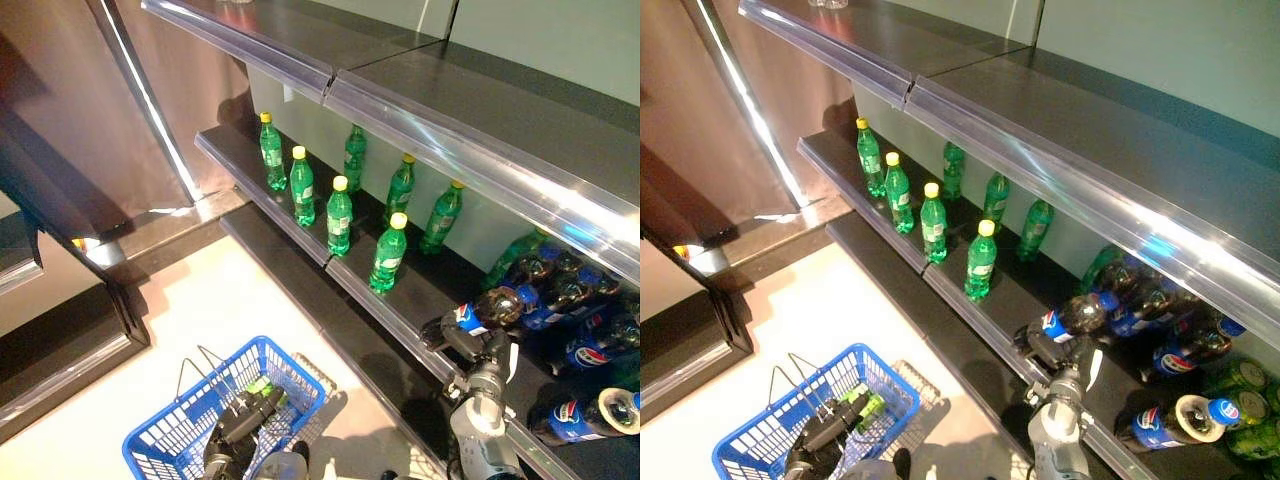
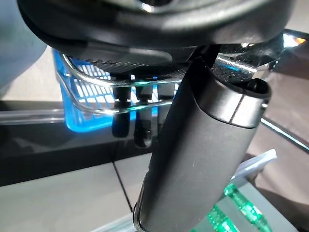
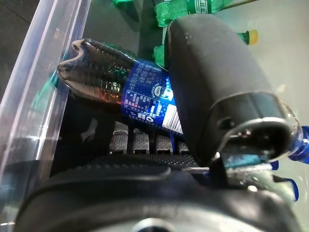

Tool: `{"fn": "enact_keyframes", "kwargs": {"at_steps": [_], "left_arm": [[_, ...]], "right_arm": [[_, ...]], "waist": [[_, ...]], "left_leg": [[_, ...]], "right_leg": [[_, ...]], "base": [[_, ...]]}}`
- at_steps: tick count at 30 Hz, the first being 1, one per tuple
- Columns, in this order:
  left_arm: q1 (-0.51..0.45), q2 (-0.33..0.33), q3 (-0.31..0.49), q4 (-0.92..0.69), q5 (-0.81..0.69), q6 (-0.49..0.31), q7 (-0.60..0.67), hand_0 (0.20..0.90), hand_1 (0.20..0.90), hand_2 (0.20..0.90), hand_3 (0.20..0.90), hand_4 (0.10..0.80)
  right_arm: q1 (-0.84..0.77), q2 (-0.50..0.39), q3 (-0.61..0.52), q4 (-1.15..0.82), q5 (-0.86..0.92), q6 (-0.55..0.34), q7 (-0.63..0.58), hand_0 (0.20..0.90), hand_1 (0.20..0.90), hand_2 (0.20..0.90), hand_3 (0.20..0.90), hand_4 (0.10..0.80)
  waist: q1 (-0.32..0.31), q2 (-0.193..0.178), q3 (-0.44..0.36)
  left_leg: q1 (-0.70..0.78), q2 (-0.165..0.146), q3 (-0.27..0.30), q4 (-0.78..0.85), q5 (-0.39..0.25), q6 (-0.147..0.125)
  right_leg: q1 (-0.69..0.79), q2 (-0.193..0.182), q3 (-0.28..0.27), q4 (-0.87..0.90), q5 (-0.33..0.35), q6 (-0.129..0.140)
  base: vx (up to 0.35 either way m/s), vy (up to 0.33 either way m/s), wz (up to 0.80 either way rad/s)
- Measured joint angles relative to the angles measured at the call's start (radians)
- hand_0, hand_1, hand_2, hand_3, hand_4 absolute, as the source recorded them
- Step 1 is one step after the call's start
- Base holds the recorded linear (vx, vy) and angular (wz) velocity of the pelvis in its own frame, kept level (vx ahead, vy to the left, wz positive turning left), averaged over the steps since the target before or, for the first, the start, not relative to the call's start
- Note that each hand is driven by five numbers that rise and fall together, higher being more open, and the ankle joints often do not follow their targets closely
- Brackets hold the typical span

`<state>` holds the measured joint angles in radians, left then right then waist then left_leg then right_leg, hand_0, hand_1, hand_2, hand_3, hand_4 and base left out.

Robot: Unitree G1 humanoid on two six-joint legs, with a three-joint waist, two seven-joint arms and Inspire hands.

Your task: Pick up the drink and place into the basket.

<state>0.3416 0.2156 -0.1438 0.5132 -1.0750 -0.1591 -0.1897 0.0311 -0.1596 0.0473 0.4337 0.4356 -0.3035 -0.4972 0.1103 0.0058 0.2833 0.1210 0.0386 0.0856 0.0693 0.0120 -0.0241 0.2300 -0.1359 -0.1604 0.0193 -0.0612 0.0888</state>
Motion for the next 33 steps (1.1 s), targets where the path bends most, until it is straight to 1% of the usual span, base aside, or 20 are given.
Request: {"fn": "enact_keyframes", "kwargs": {"at_steps": [7, 13, 17, 20, 27, 33], "left_arm": [[0.015, 0.005, 0.005, 0.000, 0.000, 0.000, 0.000, 0.300, 0.300, 0.300, 0.200, 0.100], [0.017, 0.005, 0.000, -0.017, 0.000, 0.007, -0.022, 0.300, 0.300, 0.300, 0.200, 0.100], [0.016, 0.005, -0.004, -0.050, 0.000, 0.012, -0.022, 0.300, 0.300, 0.300, 0.200, 0.100], [0.013, 0.005, -0.008, -0.090, 0.000, 0.019, -0.022, 0.300, 0.300, 0.300, 0.200, 0.100], [0.008, 0.016, -0.032, -0.111, 0.000, 0.021, -0.022, 0.300, 0.300, 0.300, 0.200, 0.100], [0.005, 0.026, -0.071, -0.150, -0.001, 0.021, -0.022, 0.300, 0.300, 0.300, 0.200, 0.100]], "right_arm": [[0.010, 0.000, -0.005, -0.005, 0.000, 0.000, 0.002, 0.300, 0.300, 0.300, 0.200, 0.100], [0.074, 0.001, 0.007, -0.118, -0.007, 0.008, 0.007, 0.300, 0.300, 0.300, 0.200, 0.100], [0.083, -0.002, 0.018, -0.176, -0.034, 0.012, 0.033, 0.300, 0.300, 0.300, 0.200, 0.100], [0.082, -0.019, 0.038, -0.240, -0.044, 0.012, 0.085, 0.300, 0.300, 0.300, 0.200, 0.100], [0.082, -0.080, 0.099, -0.349, -0.064, 0.013, 0.219, 0.300, 0.300, 0.300, 0.200, 0.100], [0.082, -0.086, 0.137, -0.387, -0.079, 0.020, 0.293, 0.300, 0.300, 0.300, 0.200, 0.100]], "waist": [[0.000, 0.000, 0.000], [-0.002, 0.001, -0.001], [-0.005, 0.001, -0.001], [-0.005, 0.001, -0.001], [-0.006, 0.001, -0.001], [-0.008, 0.000, -0.002]], "left_leg": [[0.000, 0.000, -0.001, 0.008, -0.004, 0.001], [-0.005, 0.000, 0.001, 0.020, -0.014, 0.001], [-0.009, 0.001, 0.007, 0.020, -0.015, 0.001], [-0.020, 0.002, 0.014, 0.019, -0.015, 0.001], [-0.020, 0.002, 0.021, 0.015, -0.017, 0.002], [-0.020, 0.002, 0.031, 0.011, -0.017, 0.002]], "right_leg": [[-0.006, -0.002, 0.000, 0.019, -0.012, 0.000], [-0.013, -0.003, 0.004, 0.031, -0.023, -0.001], [-0.025, -0.003, 0.009, 0.040, -0.026, -0.001], [-0.046, -0.004, 0.018, 0.055, -0.032, 0.000], [-0.052, -0.004, 0.024, 0.056, -0.031, 0.004], [-0.060, -0.005, 0.033, 0.059, -0.031, 0.005]], "base": [[-0.016, 0.001, 0.00], [-0.092, 0.014, -0.02], [-0.077, 0.014, -0.05], [-0.060, 0.020, -0.06], [-0.050, 0.029, -0.03], [-0.045, 0.026, -0.04]]}}
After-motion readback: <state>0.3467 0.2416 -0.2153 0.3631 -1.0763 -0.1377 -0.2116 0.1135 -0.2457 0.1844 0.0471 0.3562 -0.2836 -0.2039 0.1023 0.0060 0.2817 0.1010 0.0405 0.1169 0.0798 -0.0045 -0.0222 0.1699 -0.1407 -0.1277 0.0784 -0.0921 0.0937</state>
